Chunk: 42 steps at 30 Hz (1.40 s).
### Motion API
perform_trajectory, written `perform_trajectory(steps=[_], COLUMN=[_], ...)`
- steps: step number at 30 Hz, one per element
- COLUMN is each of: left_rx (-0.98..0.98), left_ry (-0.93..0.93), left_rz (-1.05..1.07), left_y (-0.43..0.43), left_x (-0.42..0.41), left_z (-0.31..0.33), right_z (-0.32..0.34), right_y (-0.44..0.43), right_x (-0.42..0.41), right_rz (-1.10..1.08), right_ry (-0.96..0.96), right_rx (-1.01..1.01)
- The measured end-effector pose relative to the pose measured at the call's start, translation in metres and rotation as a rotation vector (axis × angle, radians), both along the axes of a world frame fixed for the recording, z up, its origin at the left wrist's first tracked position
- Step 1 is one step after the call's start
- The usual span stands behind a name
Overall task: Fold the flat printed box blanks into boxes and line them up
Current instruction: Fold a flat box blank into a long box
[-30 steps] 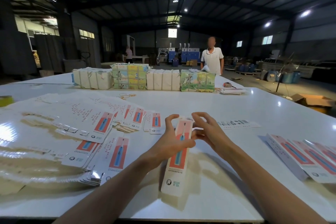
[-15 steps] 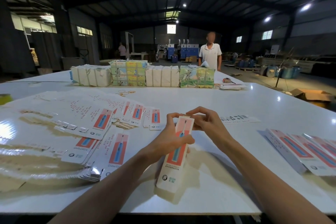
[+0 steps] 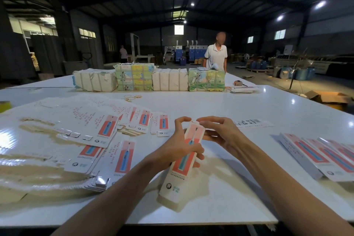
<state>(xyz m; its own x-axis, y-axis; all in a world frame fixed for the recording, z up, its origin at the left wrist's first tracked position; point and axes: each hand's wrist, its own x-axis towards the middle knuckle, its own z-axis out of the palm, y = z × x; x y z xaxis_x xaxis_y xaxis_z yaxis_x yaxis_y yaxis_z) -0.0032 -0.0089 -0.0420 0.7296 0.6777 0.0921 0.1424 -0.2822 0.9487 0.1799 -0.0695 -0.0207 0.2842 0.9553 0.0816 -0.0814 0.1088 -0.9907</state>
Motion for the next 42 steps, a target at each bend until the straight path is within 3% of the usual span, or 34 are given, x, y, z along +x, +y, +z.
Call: perform_trajectory(steps=[7, 13, 20, 27, 30, 33, 37, 40, 42], left_rx=[-0.027, -0.087, -0.146, -0.249, -0.296, -0.475, -0.754, -0.707, -0.509], left_ry=[-0.018, -0.127, -0.151, -0.183, -0.262, -0.513, -0.718, -0.659, -0.442], left_rz=[-0.031, 0.042, 0.089, 0.105, 0.177, 0.306, 0.185, 0.133, 0.174], left_y=[-0.002, 0.003, 0.004, 0.003, 0.003, 0.007, 0.006, 0.003, 0.004], left_x=[-0.001, -0.002, -0.001, 0.005, 0.011, 0.011, 0.001, 0.000, -0.003], left_z=[-0.002, -0.003, -0.005, -0.011, -0.010, 0.001, 0.012, 0.016, 0.019], right_z=[-0.001, -0.005, -0.014, -0.019, -0.021, -0.013, -0.007, -0.017, -0.018], right_y=[-0.002, 0.002, 0.004, 0.006, 0.008, 0.007, 0.000, -0.004, -0.009], right_x=[0.001, -0.007, -0.014, -0.014, -0.021, -0.027, -0.046, -0.059, -0.061], right_rz=[0.034, 0.151, 0.057, 0.011, -0.094, -0.266, -0.103, -0.128, -0.166], right_ry=[-0.014, -0.024, -0.096, -0.168, -0.294, -0.643, -0.955, -1.204, -1.206], right_rx=[-0.026, 0.065, 0.150, 0.102, 0.050, -0.011, -0.037, 0.021, -0.004])
